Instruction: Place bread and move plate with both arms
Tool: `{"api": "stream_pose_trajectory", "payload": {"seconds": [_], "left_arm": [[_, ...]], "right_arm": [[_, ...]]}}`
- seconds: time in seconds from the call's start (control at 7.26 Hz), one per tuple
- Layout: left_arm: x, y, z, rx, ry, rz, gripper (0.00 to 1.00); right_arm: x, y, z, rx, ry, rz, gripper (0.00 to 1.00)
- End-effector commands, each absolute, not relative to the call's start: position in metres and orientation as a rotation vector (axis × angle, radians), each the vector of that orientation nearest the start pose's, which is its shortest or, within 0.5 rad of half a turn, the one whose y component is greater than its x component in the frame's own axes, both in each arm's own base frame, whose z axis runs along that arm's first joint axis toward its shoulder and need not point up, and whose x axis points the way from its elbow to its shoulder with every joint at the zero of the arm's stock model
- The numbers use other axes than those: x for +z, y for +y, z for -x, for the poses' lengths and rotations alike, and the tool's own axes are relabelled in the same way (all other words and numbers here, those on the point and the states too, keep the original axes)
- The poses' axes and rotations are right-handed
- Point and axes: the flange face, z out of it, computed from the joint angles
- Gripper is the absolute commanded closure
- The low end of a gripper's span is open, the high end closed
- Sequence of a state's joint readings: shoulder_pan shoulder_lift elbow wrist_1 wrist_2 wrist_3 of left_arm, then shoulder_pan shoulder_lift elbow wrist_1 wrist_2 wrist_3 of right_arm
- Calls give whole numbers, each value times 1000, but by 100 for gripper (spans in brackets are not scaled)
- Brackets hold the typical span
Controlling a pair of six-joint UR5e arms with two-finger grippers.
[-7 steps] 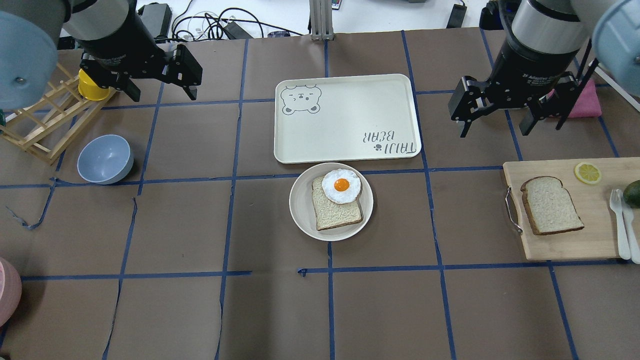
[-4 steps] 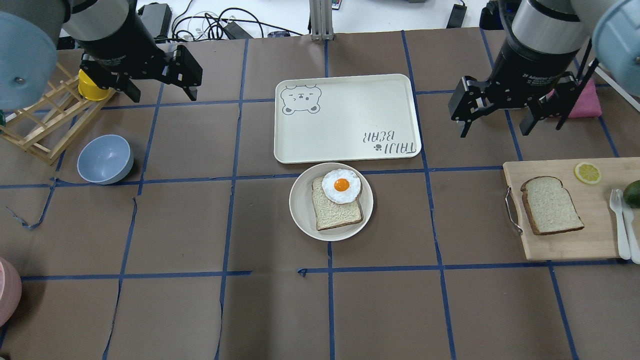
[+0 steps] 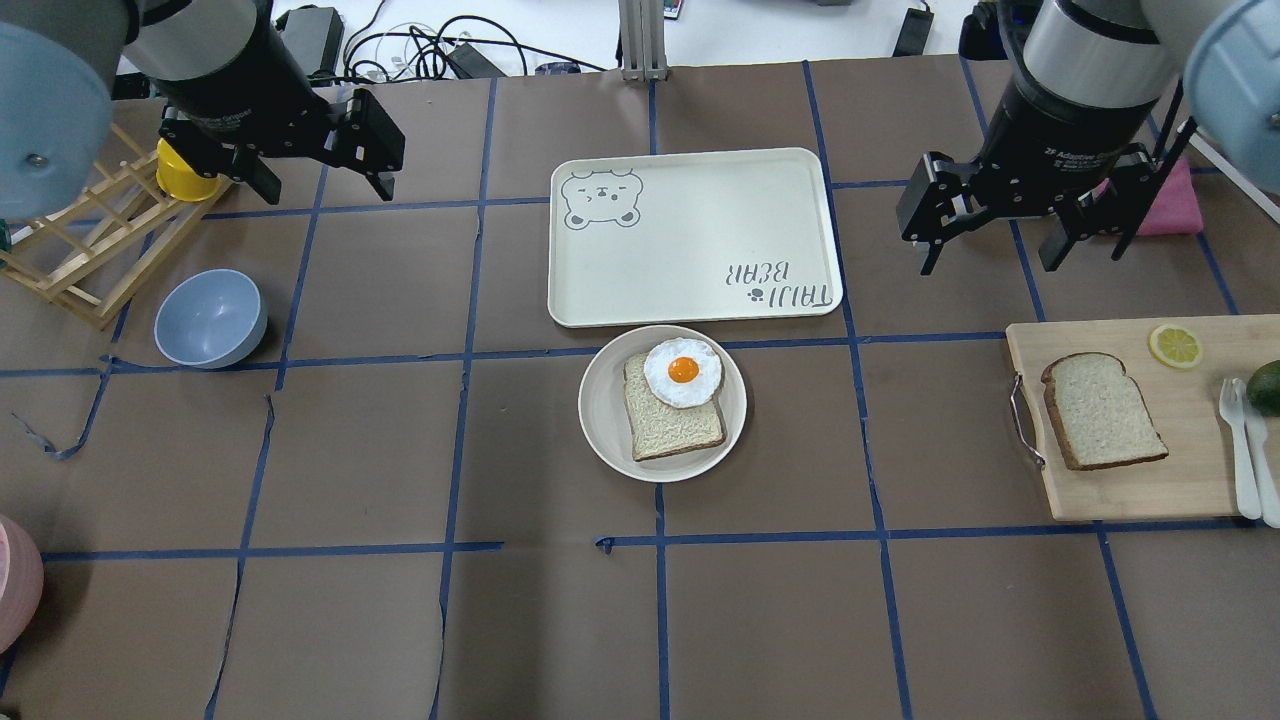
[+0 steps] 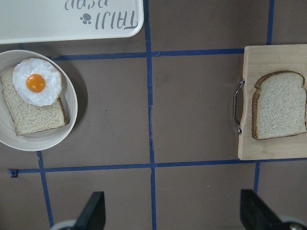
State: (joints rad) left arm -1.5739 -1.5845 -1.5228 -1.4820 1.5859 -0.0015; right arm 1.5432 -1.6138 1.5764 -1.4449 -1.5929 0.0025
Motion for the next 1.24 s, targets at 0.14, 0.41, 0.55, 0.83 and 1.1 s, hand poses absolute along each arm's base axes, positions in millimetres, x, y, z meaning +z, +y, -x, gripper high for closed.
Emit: {"api": "stream_pose_trajectory", "payload": {"seconds": [0.14, 0.41, 0.55, 0.83, 1.1], "left_arm": [[513, -508, 134, -190, 3124, -1, 0], [513, -508, 133, -189, 3122, -1, 0], [513, -508, 134, -190, 3125, -1, 0], [513, -509, 133, -187, 3121, 1, 0], [513, -509, 133, -187, 3122, -1, 0]], "right_arm": [[494, -468, -118, 141, 3165, -44, 0], [493, -468, -119, 143, 3155, -47, 0], [493, -468, -118, 143, 3157, -49, 0], [492, -469, -119, 145, 3152, -45, 0], [492, -469, -119, 146, 3155, -47, 0]]}}
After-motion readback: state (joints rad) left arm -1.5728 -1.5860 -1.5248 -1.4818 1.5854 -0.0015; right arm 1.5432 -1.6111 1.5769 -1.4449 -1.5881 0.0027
